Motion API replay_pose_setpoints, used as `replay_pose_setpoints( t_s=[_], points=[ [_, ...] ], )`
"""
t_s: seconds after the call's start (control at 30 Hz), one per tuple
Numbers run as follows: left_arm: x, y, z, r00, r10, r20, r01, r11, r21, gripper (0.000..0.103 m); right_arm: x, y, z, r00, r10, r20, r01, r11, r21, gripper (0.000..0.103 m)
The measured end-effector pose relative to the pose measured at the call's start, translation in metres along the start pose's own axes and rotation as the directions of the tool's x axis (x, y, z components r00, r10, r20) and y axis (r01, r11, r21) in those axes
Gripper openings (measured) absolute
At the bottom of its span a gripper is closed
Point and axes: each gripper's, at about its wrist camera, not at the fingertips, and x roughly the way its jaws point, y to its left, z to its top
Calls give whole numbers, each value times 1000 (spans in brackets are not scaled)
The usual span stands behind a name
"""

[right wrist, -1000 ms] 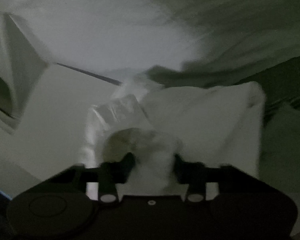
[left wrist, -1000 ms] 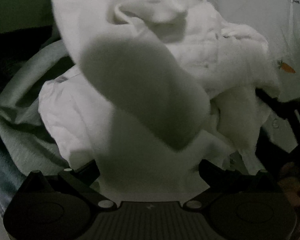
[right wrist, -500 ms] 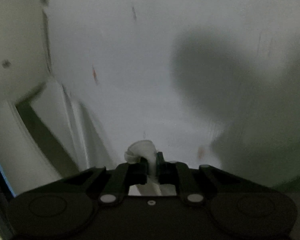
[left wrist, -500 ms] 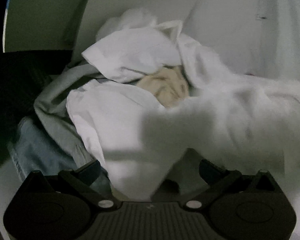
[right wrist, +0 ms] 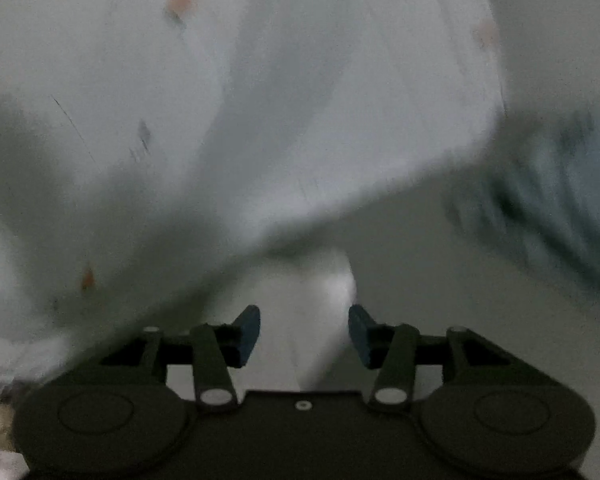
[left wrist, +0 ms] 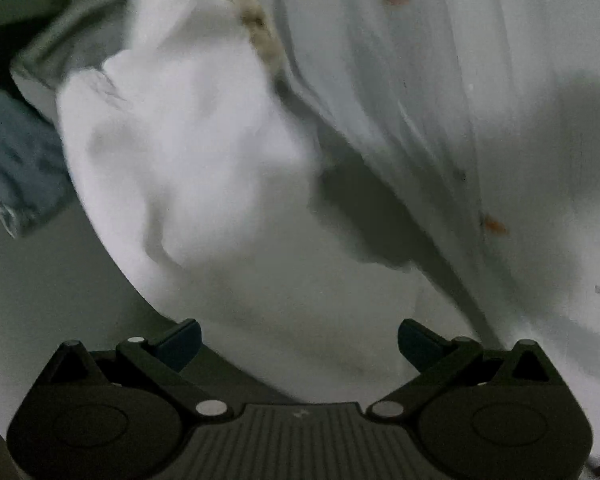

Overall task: Fold clothes
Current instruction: 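Lift the white shirt with the right gripper and carry it toward the folded denim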

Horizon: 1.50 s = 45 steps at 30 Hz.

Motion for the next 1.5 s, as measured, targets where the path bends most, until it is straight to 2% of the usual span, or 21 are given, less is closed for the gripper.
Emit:
replay_pose_setpoints(
  t_s=[0.07, 0.17, 0.27, 0.33, 0.47, 0.5, 0.53, 0.57, 0.6, 0.63, 0.67, 0.73, 0.8, 0.9, 1.0, 1.1, 1.2, 1.3, 1.37, 1.43, 1.5],
  points=[
    [14, 2, -6, 999, 37, -37, -37, 999, -8, 103, 8, -30, -32, 996, -10, -85, 13, 999, 35, 53],
    [34, 14, -6, 991, 115, -71, -117, 993, -19, 102, 29, -37, -70, 981, -39, -192, 57, 995, 87, 56],
    [47, 24, -2, 986, 134, -99, -141, 988, -63, 102, 49, -46, -99, 964, 78, -255, -15, 970, 241, 56],
    [54, 27, 3, 983, 136, -120, -146, 986, -83, 102, 60, -43, -112, 948, 174, -265, -69, 930, 361, 60],
    [65, 24, 13, 980, 151, -131, -156, 987, -34, 102, 85, -21, -128, 910, 285, -301, -100, 857, 506, 67],
    [66, 23, 16, 979, 161, -125, -165, 986, -17, 102, 86, -17, -129, 915, 289, -283, -108, 850, 516, 76],
    [70, 23, 17, 979, 166, -122, -169, 986, -11, 102, 88, -13, -130, 918, 293, -266, -117, 843, 525, 78],
    [74, 25, 18, 978, 168, -120, -171, 985, -10, 102, 92, -8, -125, 912, 316, -263, -139, 839, 525, 75],
    [78, 26, 19, 978, 171, -118, -173, 985, -9, 102, 91, -3, -122, 910, 313, -272, -135, 844, 519, 59],
    [81, 27, 20, 978, 172, -121, -175, 985, -11, 102, 96, 2, -119, 914, 285, -287, -108, 856, 505, 31],
    [86, 29, 21, 976, 174, -127, -177, 984, -16, 102, 99, 4, -115, 914, 286, -287, -109, 855, 507, 19],
    [92, 33, 23, 975, 179, -133, -184, 982, -28, 102, 104, 10, -106, 914, 289, -283, -112, 854, 509, 11],
    [92, 39, 25, 977, 182, -115, -189, 980, -56, 102, 94, 21, -87, 924, 314, -220, -177, 858, 482, 8],
    [90, 50, 30, 980, 182, -77, -190, 975, -112, 97, 66, 26, -54, 930, 363, -52, -294, 821, 490, 5],
    [87, 60, 36, 982, 180, -60, -186, 973, -134, 88, 35, 15, -22, 913, 379, 154, -397, 730, 556, 4],
    [78, 65, 39, 991, 134, -13, -135, 986, -101, 82, 4, -2, 4, 893, 339, 297, -451, 678, 581, 4],
    [66, 71, 40, 992, 124, 37, -121, 990, -74, 81, -31, -27, 20, 873, 266, 408, -470, 679, 564, 3],
    [60, 76, 36, 988, 148, 52, -144, 988, -62, 81, -56, -51, 22, 883, 145, 447, -393, 749, 533, 3],
    [61, 76, 34, 988, 149, 49, -146, 987, -60, 81, -64, -67, 16, 927, 27, 374, -243, 801, 547, 4],
    [59, 76, 33, 990, 137, 42, -135, 989, -55, 81, -59, -81, 3, 963, -67, 261, -104, 800, 591, 4],
    [62, 71, 36, 993, 114, 33, -112, 993, -46, 81, -54, -97, -18, 980, -136, 148, 14, 781, 624, 4]
  ],
)
